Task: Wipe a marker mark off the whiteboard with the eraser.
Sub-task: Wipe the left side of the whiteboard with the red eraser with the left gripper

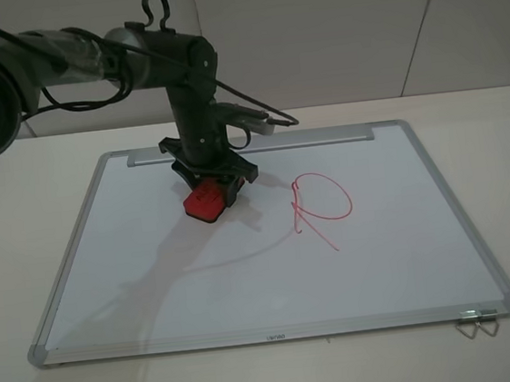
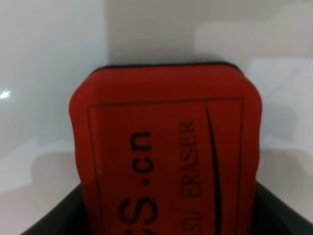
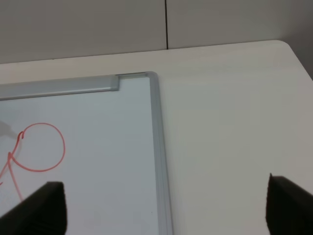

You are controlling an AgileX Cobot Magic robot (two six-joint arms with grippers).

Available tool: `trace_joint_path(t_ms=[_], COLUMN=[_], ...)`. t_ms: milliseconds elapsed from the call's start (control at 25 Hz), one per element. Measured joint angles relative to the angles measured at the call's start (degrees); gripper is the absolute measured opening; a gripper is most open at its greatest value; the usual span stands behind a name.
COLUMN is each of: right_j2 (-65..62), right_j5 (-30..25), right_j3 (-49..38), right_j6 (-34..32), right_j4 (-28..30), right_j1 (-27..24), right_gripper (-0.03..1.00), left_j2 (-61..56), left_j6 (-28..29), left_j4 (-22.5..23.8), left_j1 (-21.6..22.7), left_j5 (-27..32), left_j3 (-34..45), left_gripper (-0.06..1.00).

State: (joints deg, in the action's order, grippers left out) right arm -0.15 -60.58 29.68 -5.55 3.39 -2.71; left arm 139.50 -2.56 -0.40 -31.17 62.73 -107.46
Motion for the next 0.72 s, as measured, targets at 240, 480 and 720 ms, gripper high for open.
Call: trace_joint_path(t_ms=[240,480,720], right_j2=[0.0,0.0,0.0], right_j5=[0.0,0.0,0.0], right_j3=[0.0,0.0,0.0], right_j6=[0.0,0.0,0.0], right_j4=[0.0,0.0,0.0], right_j1=[0.0,0.0,0.0], right_gripper=[0.72,0.72,0.72], left_j2=[-3.0,-8.4,-17.0], left_j6=[0.6,1.8,4.3], left_j4=[1.2,3.9,4.6], left_j1=[2.0,3.6,4.8], left_j5=[1.6,0.9,-1.2], left_j3=[4.9,14.2,18.4], left_gripper=[0.57,0.57,0.57])
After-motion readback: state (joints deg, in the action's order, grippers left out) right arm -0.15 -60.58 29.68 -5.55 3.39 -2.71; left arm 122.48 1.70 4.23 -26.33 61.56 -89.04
